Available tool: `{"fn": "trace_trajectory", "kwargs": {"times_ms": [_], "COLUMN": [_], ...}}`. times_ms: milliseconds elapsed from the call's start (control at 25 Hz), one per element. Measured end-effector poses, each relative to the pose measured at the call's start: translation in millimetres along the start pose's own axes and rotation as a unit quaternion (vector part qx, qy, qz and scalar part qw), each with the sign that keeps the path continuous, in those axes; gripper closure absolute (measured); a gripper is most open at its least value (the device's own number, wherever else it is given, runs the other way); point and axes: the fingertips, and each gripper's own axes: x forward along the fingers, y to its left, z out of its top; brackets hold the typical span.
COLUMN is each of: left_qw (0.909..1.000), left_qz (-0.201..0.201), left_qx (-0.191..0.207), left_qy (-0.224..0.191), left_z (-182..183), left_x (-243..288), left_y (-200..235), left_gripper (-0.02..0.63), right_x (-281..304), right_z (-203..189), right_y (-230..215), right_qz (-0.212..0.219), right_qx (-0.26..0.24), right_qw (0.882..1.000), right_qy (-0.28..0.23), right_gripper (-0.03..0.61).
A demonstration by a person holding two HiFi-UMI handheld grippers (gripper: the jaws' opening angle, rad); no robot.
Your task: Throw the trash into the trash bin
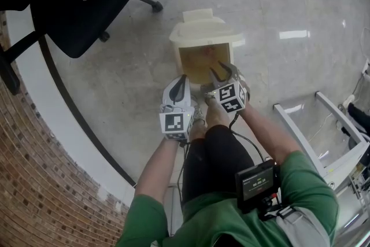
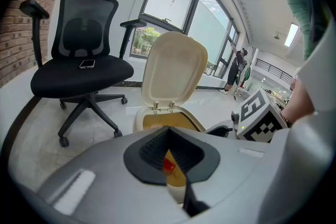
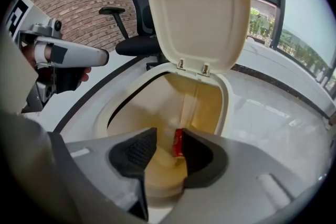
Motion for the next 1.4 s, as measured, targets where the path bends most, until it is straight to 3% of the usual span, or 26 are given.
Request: {"fn": "trace_trajectory", "kwargs": {"times_ms": [240, 560, 1040, 1400], "left_qw": [1.0, 0.9999, 0.997, 0.9901], "left_qz": [-0.004, -0.003, -0.016, -0.019], "left_qx": [0.002, 0.013, 0.05, 0.078], "left_qy": [0.001, -0.009, -0.057, -0.115], "left_z": [-0.9, 32.3, 131.4, 215.8], "left_x": [1.4, -13.6, -79.6, -156.0], "left_y": [-2.4, -9.3, -39.7, -70.7], "left_gripper": [0.607, 0.607, 0.607, 0.607], "right_x": [-1.4, -36.2, -161.3, -278.2], "right_z": [-0.4, 24.3, 100.6, 162.2], "right_y": [0.6, -0.7, 13.7, 32.7], "right_qz": [0.006, 0.003, -0.013, -0.036], "right_qx": [0.004, 0.009, -0.003, -0.014], "right_qw": [1.0, 1.0, 0.996, 0.986], "right_qy": [0.002, -0.019, -0.083, -0.16], "right_gripper": [0.439, 0.439, 0.439, 0.439]}}
